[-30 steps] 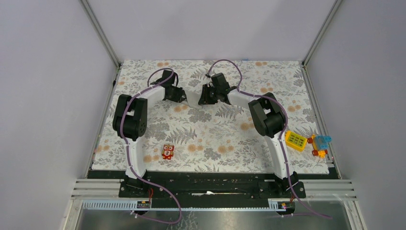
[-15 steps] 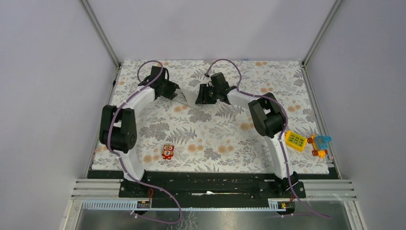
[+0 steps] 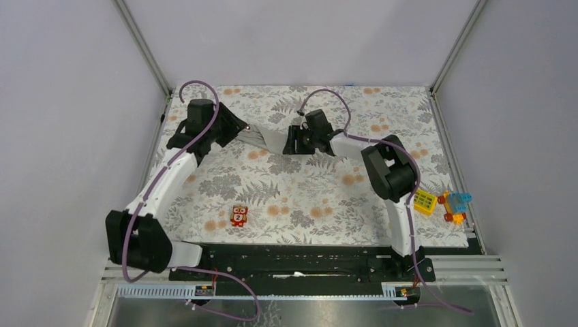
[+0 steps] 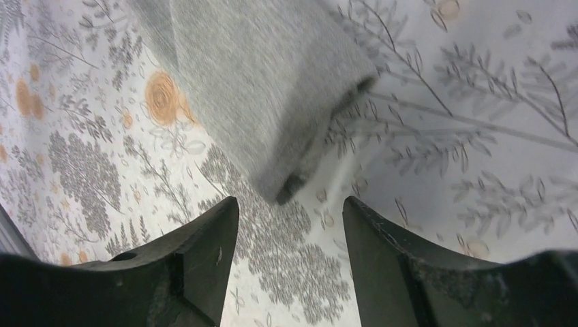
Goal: Fold the napkin into a case and place the utensils inside
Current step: Reset both arms
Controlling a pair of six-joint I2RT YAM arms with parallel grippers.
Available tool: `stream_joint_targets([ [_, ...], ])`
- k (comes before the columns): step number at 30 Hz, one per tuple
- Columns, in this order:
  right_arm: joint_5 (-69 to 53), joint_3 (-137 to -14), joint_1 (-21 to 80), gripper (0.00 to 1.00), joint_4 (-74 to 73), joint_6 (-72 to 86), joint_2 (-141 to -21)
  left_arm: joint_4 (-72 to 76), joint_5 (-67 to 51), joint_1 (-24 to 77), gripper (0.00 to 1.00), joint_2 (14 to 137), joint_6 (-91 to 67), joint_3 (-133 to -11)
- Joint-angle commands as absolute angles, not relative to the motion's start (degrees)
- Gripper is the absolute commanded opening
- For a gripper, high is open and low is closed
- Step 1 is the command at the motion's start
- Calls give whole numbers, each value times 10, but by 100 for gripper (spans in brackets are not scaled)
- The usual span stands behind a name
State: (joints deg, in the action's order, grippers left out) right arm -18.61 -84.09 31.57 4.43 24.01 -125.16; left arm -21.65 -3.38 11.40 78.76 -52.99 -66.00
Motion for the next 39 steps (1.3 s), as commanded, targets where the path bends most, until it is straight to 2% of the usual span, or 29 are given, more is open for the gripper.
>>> stream_joint_targets([
  [1, -139, -794, 319, 67, 24, 235, -1155, -197, -129, 114, 61, 694, -375, -633],
  [4, -80, -758, 319, 73, -61, 222, -1037, -169, -221, 117, 66, 621, -329, -613],
  [10, -11, -675, 318, 98, -207, 209, -757, -102, -351, 145, 67, 526, -303, -593],
  [14, 15, -712, 319, 100, -323, 178, -601, -62, -433, 153, 70, 490, -318, -612],
  [16, 28, -752, 319, 100, -386, 170, -539, -57, -435, 154, 78, 471, -320, -637],
  [20, 62, -834, 319, 100, -456, 158, -476, -9, -390, 155, 92, 440, -362, -665],
  [23, 90, -899, 319, 100, -489, 149, -462, 24, -333, 155, 98, 411, -383, -666],
  [29, 126, -939, 319, 100, -497, 118, -450, 12, -259, 154, 99, 373, -365, -674],
  [39, 145, -841, 318, 100, -413, 115, -384, -45, -243, 155, 99, 380, -349, -697],
])
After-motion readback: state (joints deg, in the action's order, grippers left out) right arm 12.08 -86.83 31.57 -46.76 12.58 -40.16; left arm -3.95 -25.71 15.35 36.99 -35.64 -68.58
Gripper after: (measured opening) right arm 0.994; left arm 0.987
